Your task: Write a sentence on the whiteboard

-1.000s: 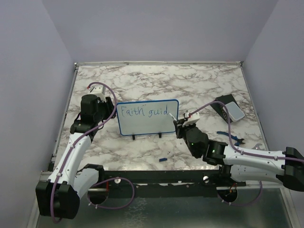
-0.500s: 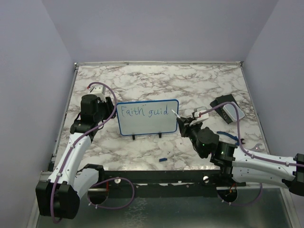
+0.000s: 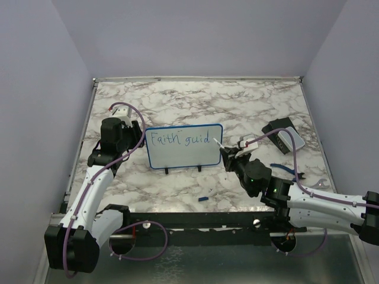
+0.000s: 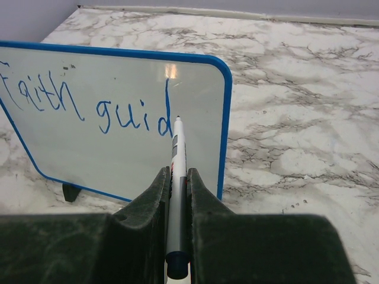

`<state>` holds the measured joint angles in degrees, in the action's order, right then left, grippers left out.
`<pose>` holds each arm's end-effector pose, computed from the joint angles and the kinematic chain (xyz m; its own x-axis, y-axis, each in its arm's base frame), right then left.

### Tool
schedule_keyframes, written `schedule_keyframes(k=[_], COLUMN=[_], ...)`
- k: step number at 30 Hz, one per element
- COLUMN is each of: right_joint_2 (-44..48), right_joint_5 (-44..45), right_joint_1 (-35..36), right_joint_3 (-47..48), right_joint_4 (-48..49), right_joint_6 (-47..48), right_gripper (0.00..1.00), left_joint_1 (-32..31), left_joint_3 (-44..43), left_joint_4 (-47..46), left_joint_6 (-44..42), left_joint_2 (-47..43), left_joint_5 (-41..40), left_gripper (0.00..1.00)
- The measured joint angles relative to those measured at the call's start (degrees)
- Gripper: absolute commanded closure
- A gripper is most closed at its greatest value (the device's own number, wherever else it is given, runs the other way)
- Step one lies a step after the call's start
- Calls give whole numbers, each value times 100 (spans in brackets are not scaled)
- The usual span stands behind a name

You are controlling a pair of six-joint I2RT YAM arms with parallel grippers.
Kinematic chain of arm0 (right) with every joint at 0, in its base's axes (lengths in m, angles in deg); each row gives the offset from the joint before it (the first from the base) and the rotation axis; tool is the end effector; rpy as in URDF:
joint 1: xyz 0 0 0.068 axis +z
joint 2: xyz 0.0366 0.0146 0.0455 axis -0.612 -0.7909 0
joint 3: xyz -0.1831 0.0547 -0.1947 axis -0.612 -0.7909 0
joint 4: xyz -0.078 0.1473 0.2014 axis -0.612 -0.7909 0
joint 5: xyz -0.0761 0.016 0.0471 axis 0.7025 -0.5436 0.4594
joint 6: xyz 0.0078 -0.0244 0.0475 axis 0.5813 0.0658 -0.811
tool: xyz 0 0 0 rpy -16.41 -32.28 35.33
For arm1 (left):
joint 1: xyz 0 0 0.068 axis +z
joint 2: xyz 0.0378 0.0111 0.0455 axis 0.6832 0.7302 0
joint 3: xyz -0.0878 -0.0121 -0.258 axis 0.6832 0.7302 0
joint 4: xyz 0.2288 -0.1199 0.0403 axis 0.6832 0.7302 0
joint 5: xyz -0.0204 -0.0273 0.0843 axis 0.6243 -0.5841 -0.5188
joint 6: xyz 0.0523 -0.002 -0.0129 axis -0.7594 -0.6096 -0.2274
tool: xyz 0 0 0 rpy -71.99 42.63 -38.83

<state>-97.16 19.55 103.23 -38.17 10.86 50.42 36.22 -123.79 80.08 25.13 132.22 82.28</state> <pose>0.1043 0.1696 0.2658 -0.1278 0.0804 -0.9885 -0.3562 0.9265 0.1214 0.2114 -0.0303 0.2774 -0.5334 -0.1645 -0.8297 0.1151 0.9577 -0.2639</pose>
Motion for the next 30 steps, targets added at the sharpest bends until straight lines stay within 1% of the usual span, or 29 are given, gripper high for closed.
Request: schedule_keyframes(k=[15, 30], right_joint_2=[-404, -225], right_joint_5=[-133, -339], right_joint_1=[-122, -188], right_joint_3=[-28, -273], right_joint_4=[404, 470], right_joint_6=[85, 90], right_gripper=[99, 99], left_joint_1=[0, 0], left_joint_3=[0, 0], left_joint_4=[0, 0], left_joint_6=[0, 0], left_joint_2=[0, 0], left_joint_5=[0, 0], left_gripper=[54, 54])
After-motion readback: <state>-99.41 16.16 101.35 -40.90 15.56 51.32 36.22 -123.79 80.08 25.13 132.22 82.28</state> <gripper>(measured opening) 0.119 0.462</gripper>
